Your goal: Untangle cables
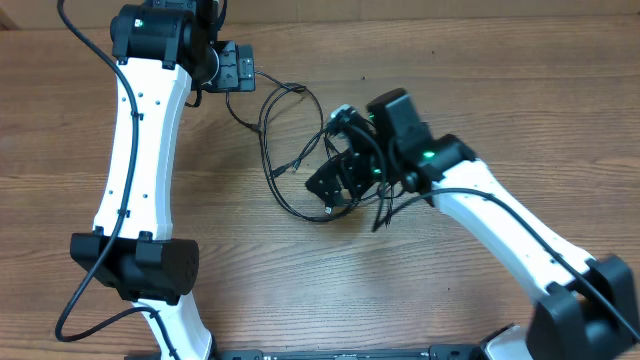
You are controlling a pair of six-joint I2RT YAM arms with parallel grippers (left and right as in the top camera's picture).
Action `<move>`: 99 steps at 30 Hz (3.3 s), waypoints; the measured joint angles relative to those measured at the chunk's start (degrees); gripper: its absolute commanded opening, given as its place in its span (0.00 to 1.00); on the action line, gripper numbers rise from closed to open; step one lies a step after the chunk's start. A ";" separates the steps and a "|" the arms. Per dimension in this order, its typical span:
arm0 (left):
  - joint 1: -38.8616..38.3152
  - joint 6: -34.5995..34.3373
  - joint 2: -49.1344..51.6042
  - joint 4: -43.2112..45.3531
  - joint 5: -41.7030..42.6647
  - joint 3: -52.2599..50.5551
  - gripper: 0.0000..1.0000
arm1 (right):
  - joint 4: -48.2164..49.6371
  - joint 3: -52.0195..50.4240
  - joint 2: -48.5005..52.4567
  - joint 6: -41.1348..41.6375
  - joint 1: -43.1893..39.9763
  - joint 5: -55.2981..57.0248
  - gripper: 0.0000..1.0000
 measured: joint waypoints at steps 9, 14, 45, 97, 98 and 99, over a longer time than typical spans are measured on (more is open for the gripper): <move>0.00 0.00 0.04 -0.02 0.17 0.00 1.00 | 5.07 0.04 12.26 3.28 4.57 2.21 0.99; 0.00 0.02 0.04 0.00 0.20 0.00 1.00 | 7.63 0.04 14.40 3.93 7.34 2.51 0.93; 0.00 0.02 0.04 0.00 0.20 0.00 0.99 | 14.05 0.17 21.84 4.37 11.74 3.28 0.26; 0.00 0.02 0.04 0.00 0.20 0.00 1.00 | 15.80 16.13 -30.08 10.21 -3.87 35.26 0.04; 0.00 0.02 0.04 -0.02 0.20 0.00 1.00 | 17.14 16.13 -30.75 10.16 -3.87 35.23 0.04; 0.00 0.02 0.04 0.00 0.20 0.00 1.00 | 18.34 16.15 -31.28 10.08 -3.87 35.23 0.04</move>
